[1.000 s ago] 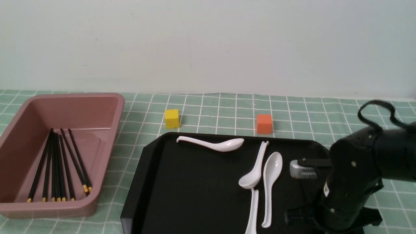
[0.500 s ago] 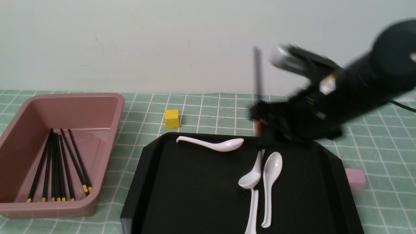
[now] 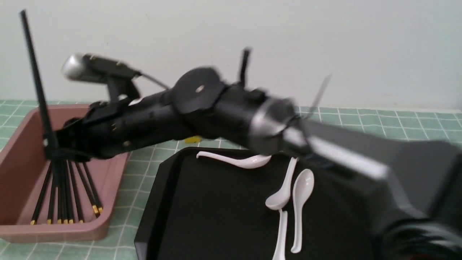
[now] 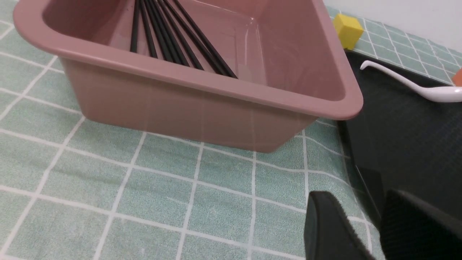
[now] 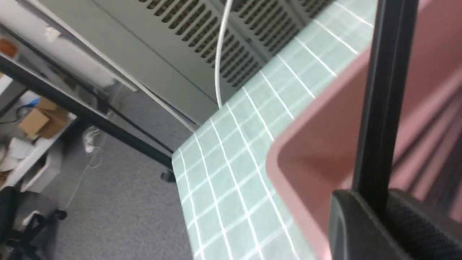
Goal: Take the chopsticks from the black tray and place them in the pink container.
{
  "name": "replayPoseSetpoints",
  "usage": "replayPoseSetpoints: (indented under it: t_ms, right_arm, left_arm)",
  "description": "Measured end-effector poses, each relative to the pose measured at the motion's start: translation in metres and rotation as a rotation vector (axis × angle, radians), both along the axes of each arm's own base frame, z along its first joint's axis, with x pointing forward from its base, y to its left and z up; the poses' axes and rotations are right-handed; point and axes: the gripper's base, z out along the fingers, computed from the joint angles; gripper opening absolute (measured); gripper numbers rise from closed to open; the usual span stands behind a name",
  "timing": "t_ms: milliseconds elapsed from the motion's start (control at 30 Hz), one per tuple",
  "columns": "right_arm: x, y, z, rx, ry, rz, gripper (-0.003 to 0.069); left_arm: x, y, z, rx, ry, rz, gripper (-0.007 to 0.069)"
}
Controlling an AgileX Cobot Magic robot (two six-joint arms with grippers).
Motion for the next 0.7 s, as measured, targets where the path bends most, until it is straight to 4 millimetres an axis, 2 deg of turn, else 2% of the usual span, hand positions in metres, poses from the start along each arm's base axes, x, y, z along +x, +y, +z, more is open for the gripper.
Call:
replayPoseSetpoints:
  t_ms: [100,200,267,400,433,467,500,600,700]
  right_arm:
    - [0.011,0.014,-0.025,0.003,-0.001,0.007,0.0152]
    - [0.016,0.019,-0.041,-0.014,0.001,0.008,0.0219]
    - [0.017,0.018,-0.043,-0.038,-0.018,0.012,0.0258]
    - [0.021,0.006,-0.036,-0.105,0.0,0.019,0.0273]
    - [0.024,-0.005,-0.024,-0.146,0.009,0.024,0.0264]
    - [0.025,-0.007,-0.025,-0.156,0.014,0.025,0.0264]
    - [0.026,-0.016,-0.013,-0.182,0.012,0.028,0.025]
    - [0.026,-0.065,0.043,-0.324,-0.001,0.027,0.0173]
    - [0.005,-0.109,0.107,-0.424,-0.07,0.024,0.0089]
  left_arm:
    - [0.0,0.0,0.0,0.0,0.0,0.0,0.0239]
    - [0.0,0.0,0.0,0.0,0.0,0.0,0.0239]
    - [0.0,0.0,0.0,0.0,0.0,0.0,0.0239]
    - [0.0,0.0,0.0,0.0,0.0,0.0,0.0239]
    - [0.0,0.0,0.0,0.0,0.0,0.0,0.0239]
    - [0.0,0.0,0.0,0.0,0.0,0.0,0.0239]
    - [0.0,0.0,0.0,0.0,0.0,0.0,0.0239]
    - [0.0,0.0,0.0,0.0,0.0,0.0,0.0239]
    - [0.0,0.0,0.0,0.0,0.0,0.0,0.0239]
